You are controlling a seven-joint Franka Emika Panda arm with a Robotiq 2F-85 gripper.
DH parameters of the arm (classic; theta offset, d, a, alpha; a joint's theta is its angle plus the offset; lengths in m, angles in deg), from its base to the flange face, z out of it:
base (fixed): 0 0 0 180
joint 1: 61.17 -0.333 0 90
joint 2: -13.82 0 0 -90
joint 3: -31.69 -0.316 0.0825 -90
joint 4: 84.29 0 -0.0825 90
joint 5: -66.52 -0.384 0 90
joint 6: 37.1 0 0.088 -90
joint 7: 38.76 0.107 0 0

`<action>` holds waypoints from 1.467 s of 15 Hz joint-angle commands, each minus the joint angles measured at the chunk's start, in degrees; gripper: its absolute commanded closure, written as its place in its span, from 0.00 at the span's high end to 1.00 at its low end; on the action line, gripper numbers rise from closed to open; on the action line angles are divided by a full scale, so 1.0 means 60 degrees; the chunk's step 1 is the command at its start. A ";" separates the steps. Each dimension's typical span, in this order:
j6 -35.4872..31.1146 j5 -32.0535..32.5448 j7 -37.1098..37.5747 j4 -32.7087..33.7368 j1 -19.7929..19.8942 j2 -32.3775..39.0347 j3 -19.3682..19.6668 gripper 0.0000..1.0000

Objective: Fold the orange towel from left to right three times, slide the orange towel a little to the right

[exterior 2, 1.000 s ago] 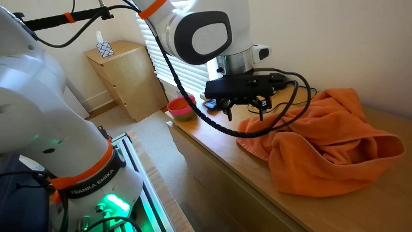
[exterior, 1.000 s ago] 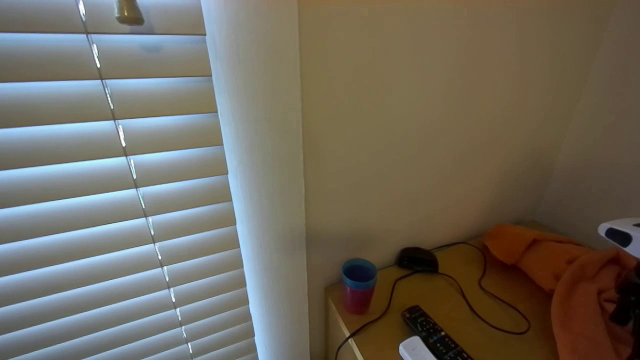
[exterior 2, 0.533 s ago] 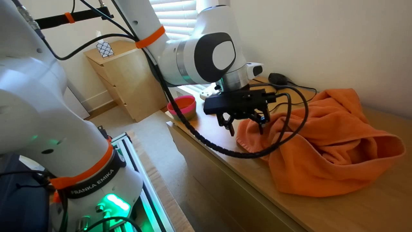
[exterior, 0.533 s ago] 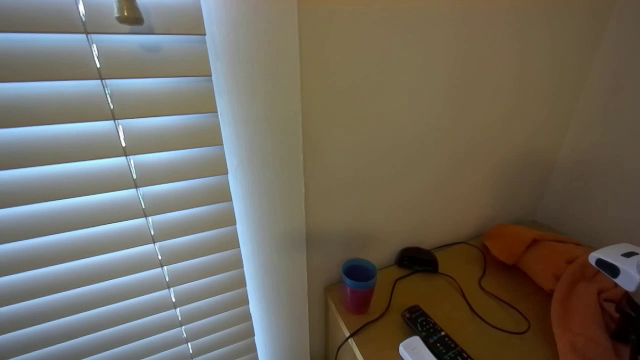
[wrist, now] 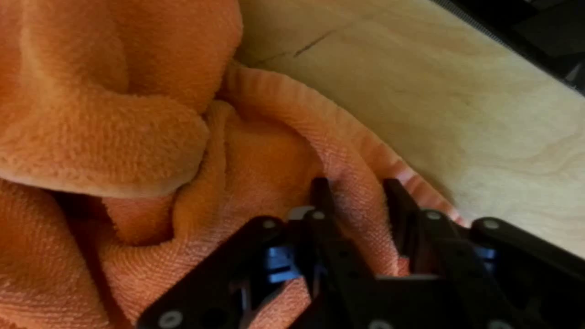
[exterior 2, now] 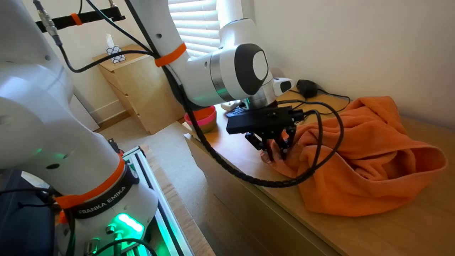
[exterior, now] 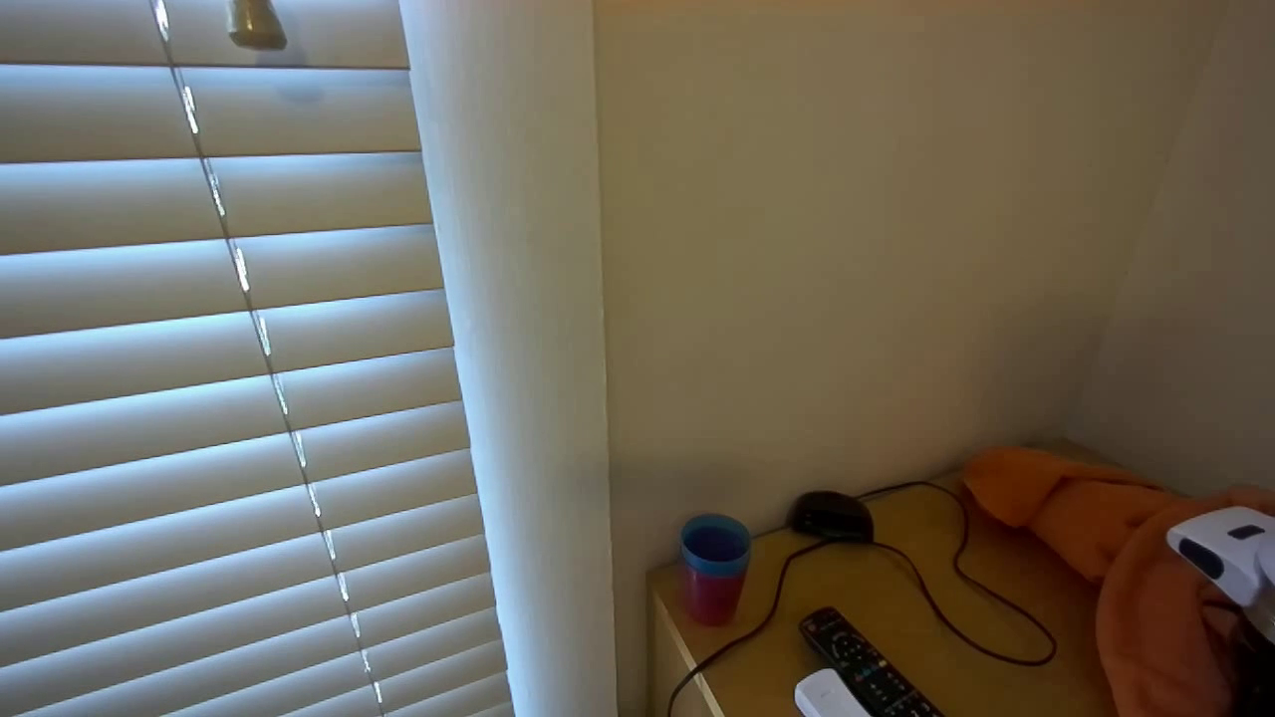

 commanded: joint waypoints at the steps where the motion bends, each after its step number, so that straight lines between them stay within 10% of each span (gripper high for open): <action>1: -0.0239 0.0180 0.0277 -0.0031 -0.0065 0.0330 0.0008 0.04; 7: -0.0820 -0.3432 -0.3679 -0.1795 0.1088 -0.0988 -0.1871 0.01; 8: -0.1085 -0.4312 -0.4439 -0.0715 0.1837 0.0287 -0.2976 0.02; 18: -0.1473 -1.1782 -0.9550 0.0096 0.6769 -0.0447 -1.0244 0.02; 22: -0.1423 -1.2868 -0.9164 0.0701 0.7204 -0.2139 -1.0689 0.02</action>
